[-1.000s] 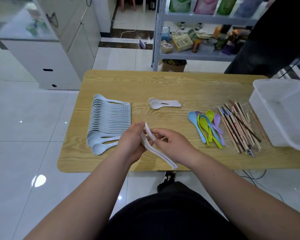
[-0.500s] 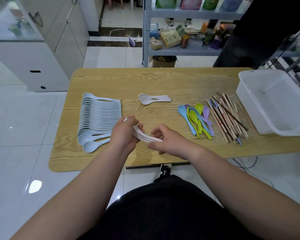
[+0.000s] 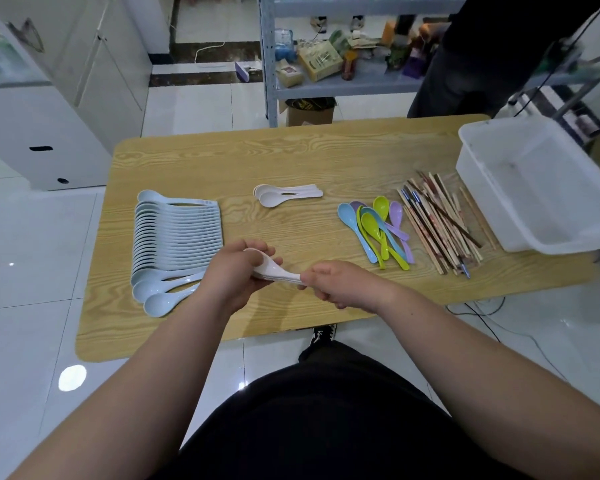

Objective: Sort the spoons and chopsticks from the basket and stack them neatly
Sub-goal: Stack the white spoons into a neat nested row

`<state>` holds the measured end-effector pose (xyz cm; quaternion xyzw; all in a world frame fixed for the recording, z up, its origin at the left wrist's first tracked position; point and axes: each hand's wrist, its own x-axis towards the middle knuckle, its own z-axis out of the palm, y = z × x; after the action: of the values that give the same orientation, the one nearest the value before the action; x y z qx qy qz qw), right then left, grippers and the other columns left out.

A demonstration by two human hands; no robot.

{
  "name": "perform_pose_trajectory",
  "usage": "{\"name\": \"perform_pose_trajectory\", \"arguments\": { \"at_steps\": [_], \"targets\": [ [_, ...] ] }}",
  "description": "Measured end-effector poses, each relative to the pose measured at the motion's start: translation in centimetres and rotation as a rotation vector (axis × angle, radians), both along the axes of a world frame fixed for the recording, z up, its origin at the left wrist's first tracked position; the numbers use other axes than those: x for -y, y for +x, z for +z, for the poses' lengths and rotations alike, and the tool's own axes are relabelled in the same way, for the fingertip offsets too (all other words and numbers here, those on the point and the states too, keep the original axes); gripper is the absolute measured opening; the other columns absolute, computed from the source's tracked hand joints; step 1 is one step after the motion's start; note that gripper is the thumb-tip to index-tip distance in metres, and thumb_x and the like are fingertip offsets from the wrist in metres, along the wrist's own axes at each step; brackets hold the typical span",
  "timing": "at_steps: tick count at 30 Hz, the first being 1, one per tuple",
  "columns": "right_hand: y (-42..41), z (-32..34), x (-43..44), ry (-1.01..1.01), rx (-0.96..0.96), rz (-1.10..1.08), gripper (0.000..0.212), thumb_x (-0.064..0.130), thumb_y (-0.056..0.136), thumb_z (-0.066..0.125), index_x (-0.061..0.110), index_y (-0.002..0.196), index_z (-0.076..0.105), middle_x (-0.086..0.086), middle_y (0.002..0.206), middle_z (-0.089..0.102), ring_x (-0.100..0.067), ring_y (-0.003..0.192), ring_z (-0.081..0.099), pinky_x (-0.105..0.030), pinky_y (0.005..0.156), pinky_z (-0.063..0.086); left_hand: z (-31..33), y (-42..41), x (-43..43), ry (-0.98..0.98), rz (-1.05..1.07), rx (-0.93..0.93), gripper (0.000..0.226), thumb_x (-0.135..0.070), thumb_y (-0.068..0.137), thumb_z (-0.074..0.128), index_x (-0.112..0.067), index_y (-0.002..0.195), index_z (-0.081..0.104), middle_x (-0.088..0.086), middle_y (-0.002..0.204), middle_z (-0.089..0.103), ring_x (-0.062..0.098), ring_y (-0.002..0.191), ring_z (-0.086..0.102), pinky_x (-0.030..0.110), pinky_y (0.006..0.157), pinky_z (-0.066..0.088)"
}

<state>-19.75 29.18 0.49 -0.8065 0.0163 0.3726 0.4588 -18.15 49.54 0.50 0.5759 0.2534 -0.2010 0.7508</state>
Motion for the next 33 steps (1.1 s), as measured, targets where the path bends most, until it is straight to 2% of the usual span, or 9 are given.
{"name": "perform_pose_trajectory", "arguments": {
  "at_steps": [6, 10, 12, 15, 18, 21, 24, 27, 33],
  "targets": [
    [2.9, -0.1, 2.3, -0.268, 0.269, 0.210, 0.024, 0.049, 0.099, 0.053, 0.029, 0.106, 0.065, 0.007, 0.103, 0.064, -0.015, 0.098, 0.058, -0.034, 0.083, 0.049, -1.3, 1.0, 0.1, 0.393, -0.355, 0.021, 0.029, 0.001, 0.090, 0.050, -0.009, 0.110, 0.068, 0.014, 0.108, 0.071, 0.024, 0.088, 0.076, 0.037, 0.082, 0.062],
    [5.1, -1.4, 3.1, -0.346, 0.371, 0.317, 0.027, 0.048, 0.101, 0.051, 0.028, 0.117, 0.062, 0.006, 0.105, 0.059, -0.018, 0.100, 0.054, -0.036, 0.084, 0.046, -2.1, 2.4, 0.6, 0.611, -0.521, 0.030, 0.027, -0.014, 0.088, 0.051, -0.024, 0.106, 0.067, 0.001, 0.078, 0.077, 0.013, 0.072, 0.075, 0.034, 0.077, 0.060],
    [6.1, -2.3, 3.1, -0.344, 0.393, 0.331, 0.029, 0.047, 0.101, 0.050, 0.027, 0.118, 0.060, 0.006, 0.104, 0.056, -0.019, 0.100, 0.053, -0.035, 0.083, 0.045, -2.5, 3.3, 0.9, 0.725, -0.558, 0.060, 0.025, -0.018, 0.091, 0.049, -0.028, 0.108, 0.064, -0.002, 0.076, 0.076, 0.006, 0.065, 0.071, 0.024, 0.059, 0.050],
    [7.5, -3.4, 3.2, -0.332, 0.390, 0.339, 0.031, 0.043, 0.101, 0.051, 0.024, 0.123, 0.059, 0.004, 0.110, 0.057, -0.019, 0.101, 0.053, -0.034, 0.082, 0.043, -3.5, 4.7, 1.4, 0.795, -0.543, 0.113, 0.022, -0.018, 0.095, 0.047, -0.028, 0.107, 0.062, -0.002, 0.079, 0.074, 0.003, 0.060, 0.068, 0.027, 0.057, 0.049],
    [8.9, -4.6, 3.5, -0.324, 0.383, 0.342, 0.028, 0.038, 0.097, 0.052, 0.023, 0.120, 0.058, 0.003, 0.111, 0.059, -0.020, 0.101, 0.056, -0.035, 0.079, 0.044, -5.1, 6.0, 1.5, 0.810, -0.525, 0.129, 0.021, -0.017, 0.095, 0.049, -0.031, 0.102, 0.063, -0.002, 0.080, 0.072, 0.010, 0.067, 0.068, 0.034, 0.066, 0.055],
    [10.4, -5.7, 3.7, -0.369, 0.380, 0.352, 0.026, 0.038, 0.096, 0.053, 0.022, 0.116, 0.058, 0.004, 0.111, 0.059, -0.020, 0.100, 0.056, -0.033, 0.073, 0.040, -6.6, 7.2, 1.6, 0.888, -0.549, 0.166, 0.021, -0.017, 0.095, 0.051, -0.032, 0.103, 0.063, -0.007, 0.087, 0.068, 0.007, 0.074, 0.061, 0.024, 0.060, 0.045],
    [12.1, -6.9, 3.6, -0.381, 0.383, 0.358, 0.026, 0.039, 0.095, 0.055, 0.022, 0.114, 0.059, 0.000, 0.113, 0.060, -0.022, 0.101, 0.056, -0.038, 0.080, 0.048, -7.9, 8.3, 1.7, 0.911, -0.541, 0.158, 0.021, -0.018, 0.096, 0.052, -0.031, 0.107, 0.064, -0.010, 0.088, 0.066, 0.003, 0.075, 0.057, 0.022, 0.058, 0.038],
    [13.7, -8.0, 3.3, -0.384, 0.398, 0.378, 0.027, 0.038, 0.094, 0.055, 0.020, 0.115, 0.061, -0.002, 0.112, 0.061, -0.025, 0.102, 0.057, -0.042, 0.083, 0.050, -9.0, 9.5, 1.7, 0.905, -0.534, 0.159, 0.021, -0.019, 0.097, 0.053, -0.030, 0.111, 0.063, -0.012, 0.091, 0.065, 0.014, 0.082, 0.061, 0.028, 0.062, 0.039],
    [16.4, -11.1, 2.4, -0.390, 0.500, 0.361, 0.027, 0.036, 0.095, 0.055, 0.019, 0.115, 0.062, -0.002, 0.110, 0.056, -0.023, 0.104, 0.052, -0.036, 0.078, 0.046, -12.6, 12.0, 0.7, 1.010, -0.496, 0.221, 0.017, -0.017, 0.092, 0.062, -0.016, 0.109, 0.060, 0.003, 0.107, 0.060, 0.023, 0.097, 0.056, 0.034, 0.077, 0.041]
  ]
}}
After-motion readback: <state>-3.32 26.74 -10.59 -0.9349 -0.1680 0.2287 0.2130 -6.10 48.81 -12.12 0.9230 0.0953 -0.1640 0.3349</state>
